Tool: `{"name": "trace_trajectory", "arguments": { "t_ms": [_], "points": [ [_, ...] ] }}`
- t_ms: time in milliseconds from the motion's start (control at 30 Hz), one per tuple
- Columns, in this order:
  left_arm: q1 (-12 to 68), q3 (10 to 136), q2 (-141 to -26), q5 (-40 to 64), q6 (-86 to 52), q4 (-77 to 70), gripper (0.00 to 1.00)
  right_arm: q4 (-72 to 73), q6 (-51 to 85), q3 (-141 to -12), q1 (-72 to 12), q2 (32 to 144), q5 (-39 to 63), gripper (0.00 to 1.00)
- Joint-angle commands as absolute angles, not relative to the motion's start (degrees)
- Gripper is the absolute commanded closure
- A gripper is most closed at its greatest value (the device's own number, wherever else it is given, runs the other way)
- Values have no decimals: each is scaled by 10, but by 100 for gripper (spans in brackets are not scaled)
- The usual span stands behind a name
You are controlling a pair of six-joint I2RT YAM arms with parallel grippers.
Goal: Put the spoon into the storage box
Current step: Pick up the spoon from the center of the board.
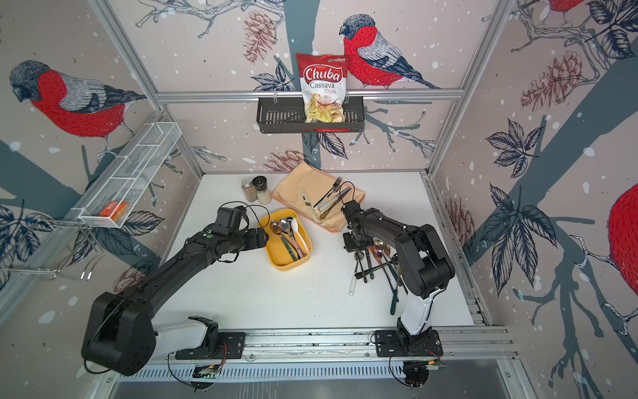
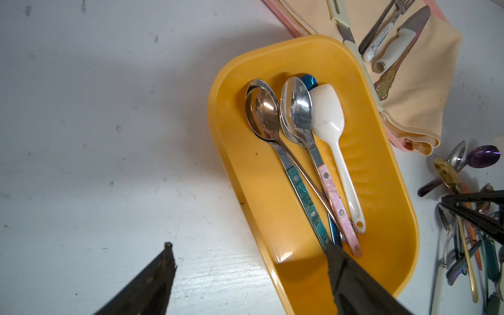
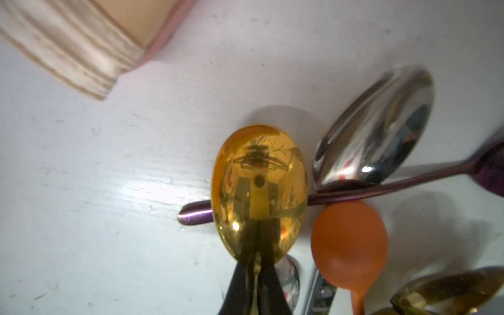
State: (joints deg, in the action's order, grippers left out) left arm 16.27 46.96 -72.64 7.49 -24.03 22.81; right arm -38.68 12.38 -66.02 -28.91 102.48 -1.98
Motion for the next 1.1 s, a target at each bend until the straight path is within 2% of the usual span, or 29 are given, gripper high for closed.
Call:
{"name": "trace_trajectory", "arguments": {
  "t_ms": [0, 200, 367, 533, 900, 1067],
  "points": [
    [162, 468, -720, 66, -243, 223, 11, -414, 140, -677, -293, 1009, -32, 94],
    [150, 451, -712, 65, -258, 215, 11, -458, 146, -737, -319, 998, -38, 95],
    [114, 417, -701, 103, -276, 194, 11, -490, 147, -829, -359, 1024, -37, 95],
    [79, 380, -683, 138, -298, 168, 11, -505, 139, -936, -400, 1088, -27, 95],
    [67, 342, -680, 161, -325, 143, 11, -561, 115, -1256, -471, 1298, 17, 96],
    [67, 337, -680, 163, -325, 145, 11, -562, 115, -1310, -485, 1349, 27, 96]
  ]
}}
